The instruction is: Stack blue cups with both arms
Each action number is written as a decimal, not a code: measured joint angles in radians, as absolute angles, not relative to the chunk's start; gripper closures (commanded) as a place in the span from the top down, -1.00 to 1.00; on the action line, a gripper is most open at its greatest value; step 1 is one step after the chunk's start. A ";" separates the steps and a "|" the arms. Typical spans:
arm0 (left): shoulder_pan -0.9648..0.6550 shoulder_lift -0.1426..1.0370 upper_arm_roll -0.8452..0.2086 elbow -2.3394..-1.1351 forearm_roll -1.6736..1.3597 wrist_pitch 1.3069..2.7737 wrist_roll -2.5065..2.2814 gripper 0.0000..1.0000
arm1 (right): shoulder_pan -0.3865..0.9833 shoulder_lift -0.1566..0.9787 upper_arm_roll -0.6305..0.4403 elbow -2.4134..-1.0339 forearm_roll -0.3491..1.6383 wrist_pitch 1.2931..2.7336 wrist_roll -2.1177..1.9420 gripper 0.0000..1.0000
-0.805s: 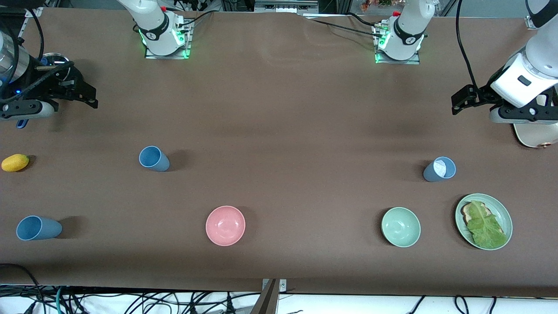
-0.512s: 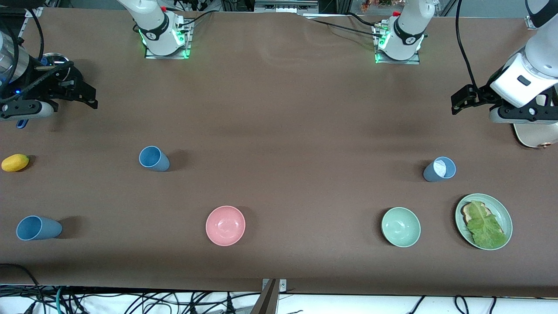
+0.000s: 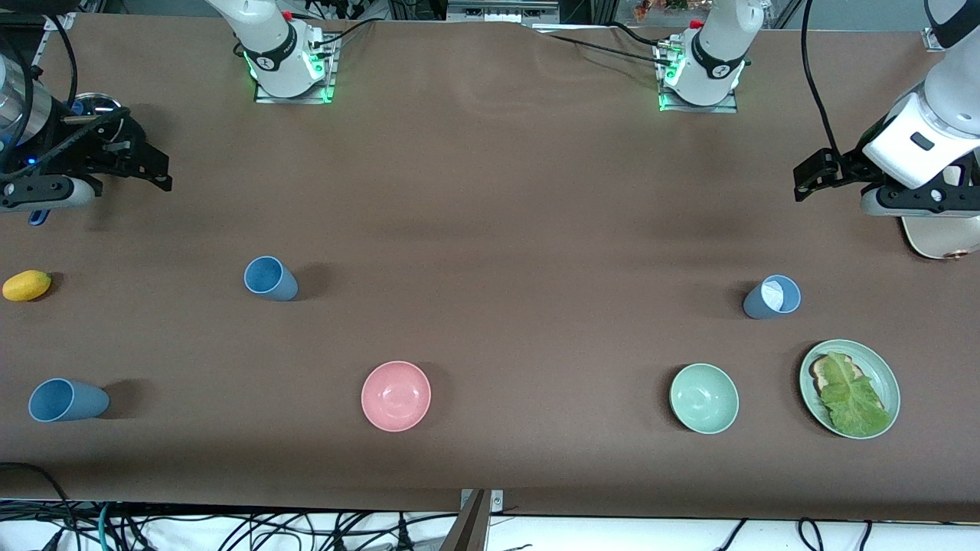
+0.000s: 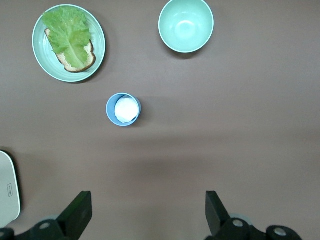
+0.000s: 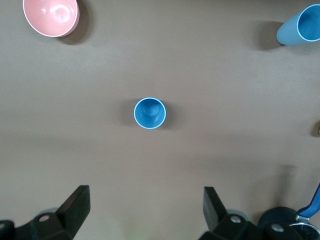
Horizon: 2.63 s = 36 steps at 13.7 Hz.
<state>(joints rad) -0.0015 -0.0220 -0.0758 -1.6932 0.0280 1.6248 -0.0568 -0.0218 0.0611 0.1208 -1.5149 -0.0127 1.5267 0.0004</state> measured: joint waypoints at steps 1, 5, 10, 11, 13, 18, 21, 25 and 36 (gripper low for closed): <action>-0.002 -0.022 -0.076 -1.693 0.028 1.625 -0.057 1.00 | -0.022 0.061 0.121 -1.515 -0.013 1.526 0.000 1.00; -0.002 -0.022 -0.074 -1.693 0.028 1.625 -0.057 1.00 | -0.022 0.063 0.121 -1.515 -0.013 1.525 0.000 1.00; -0.002 -0.022 -0.074 -1.691 0.028 1.625 -0.057 1.00 | -0.021 0.068 0.121 -1.516 -0.013 1.520 0.000 1.00; -0.002 -0.022 -0.074 -1.691 0.028 1.625 -0.057 1.00 | -0.021 0.070 0.121 -1.516 -0.013 1.520 0.000 1.00; -0.002 -0.022 -0.073 -1.691 0.028 1.625 -0.057 1.00 | -0.021 0.070 0.121 -1.517 -0.013 1.519 0.000 1.00; -0.001 -0.022 -0.070 -1.690 0.028 1.625 -0.057 1.00 | -0.021 0.070 0.121 -1.519 -0.013 1.518 0.000 1.00; -0.001 -0.022 -0.067 -1.690 0.028 1.625 -0.057 1.00 | -0.021 0.070 0.121 -1.519 -0.013 1.518 0.000 1.00; -0.001 -0.020 -0.066 -1.686 0.028 1.623 -0.057 1.00 | -0.021 0.070 0.121 -1.519 -0.013 1.518 0.000 1.00; 0.146 0.314 -0.052 -1.694 0.033 1.807 0.069 1.00 | -0.021 0.168 0.120 -1.721 -0.033 1.741 -0.004 1.00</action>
<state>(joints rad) 0.1456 0.3144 -0.0523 -1.6938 0.0333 1.8075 0.0692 -0.0208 0.1685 0.1205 -1.7213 -0.0328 1.7407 -0.0041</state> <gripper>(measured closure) 0.000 0.000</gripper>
